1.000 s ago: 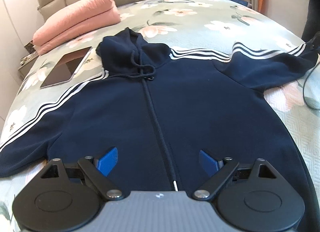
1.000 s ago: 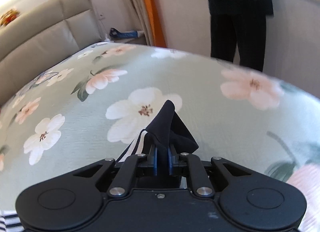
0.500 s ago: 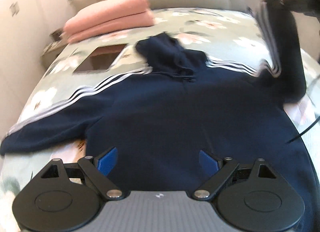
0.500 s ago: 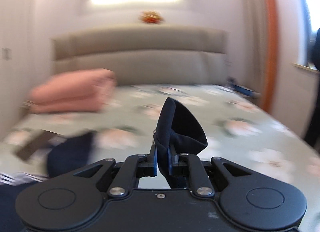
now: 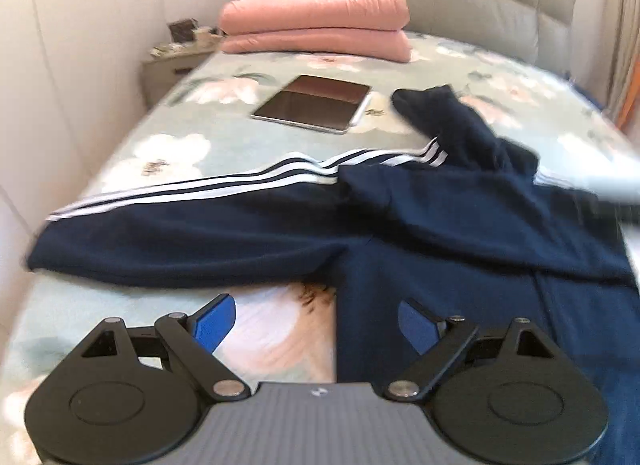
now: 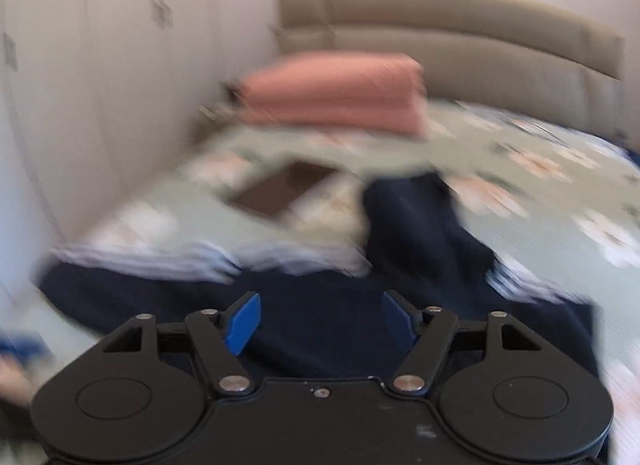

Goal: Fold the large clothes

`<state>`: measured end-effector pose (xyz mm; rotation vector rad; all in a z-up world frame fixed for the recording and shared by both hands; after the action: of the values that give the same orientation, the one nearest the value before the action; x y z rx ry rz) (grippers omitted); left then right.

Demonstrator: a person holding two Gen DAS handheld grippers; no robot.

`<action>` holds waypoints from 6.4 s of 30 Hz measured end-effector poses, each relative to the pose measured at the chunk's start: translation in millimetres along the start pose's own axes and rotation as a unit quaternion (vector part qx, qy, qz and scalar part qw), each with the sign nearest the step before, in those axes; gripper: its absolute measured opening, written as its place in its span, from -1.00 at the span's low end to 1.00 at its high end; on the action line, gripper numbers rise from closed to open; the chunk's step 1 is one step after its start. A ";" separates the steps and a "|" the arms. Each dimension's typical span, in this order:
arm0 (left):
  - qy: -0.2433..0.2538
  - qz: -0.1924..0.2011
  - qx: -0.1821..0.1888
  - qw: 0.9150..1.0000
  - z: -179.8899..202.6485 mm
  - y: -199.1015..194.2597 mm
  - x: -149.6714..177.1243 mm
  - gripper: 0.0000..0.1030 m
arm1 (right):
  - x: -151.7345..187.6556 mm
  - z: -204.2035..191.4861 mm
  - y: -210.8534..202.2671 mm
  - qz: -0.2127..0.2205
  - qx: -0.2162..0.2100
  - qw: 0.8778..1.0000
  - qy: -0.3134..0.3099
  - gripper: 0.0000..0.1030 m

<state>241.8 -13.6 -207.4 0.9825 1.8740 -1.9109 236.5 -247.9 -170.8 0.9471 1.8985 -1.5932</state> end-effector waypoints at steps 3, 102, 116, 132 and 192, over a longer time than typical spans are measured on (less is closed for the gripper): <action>-0.023 0.017 0.048 0.998 2.3 25.6 -21.5 0.76 | 46.7 58.0 -0.2 -0.070 0.068 0.992 0.083 0.54; -0.464 0.064 -0.077 0.880 -327.4 96.1 72.2 0.48 | 147.6 8.7 -20.5 -0.159 0.096 0.981 0.058 -0.15; -0.338 0.044 -0.136 0.930 -316.6 104.9 35.6 -0.84 | 150.5 9.9 -23.3 -0.143 0.094 0.983 0.071 0.05; 0.164 0.235 0.130 0.949 95.5 -13.9 -121.7 -0.70 | 130.3 56.0 -58.4 -0.113 0.086 0.983 0.114 0.05; 0.079 0.049 0.064 0.994 107.3 107.0 -51.0 -0.20 | -8.1 185.7 64.4 0.009 0.135 0.991 0.023 -1.00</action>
<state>318.5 -141.6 -264.9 1.2775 1.7655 -1.9664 278.3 -425.6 -244.0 1.1156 1.7268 -1.8656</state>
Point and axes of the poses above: each gripper's, at about its wrist camera, not at the fingertips, and y roughly the way its jaws point, z to its right, x to its underside, the point moved 8 cm from there along y, roughly the way its jaws point, and after that the axes turned 10 degrees about y, right-handed, at the moved point
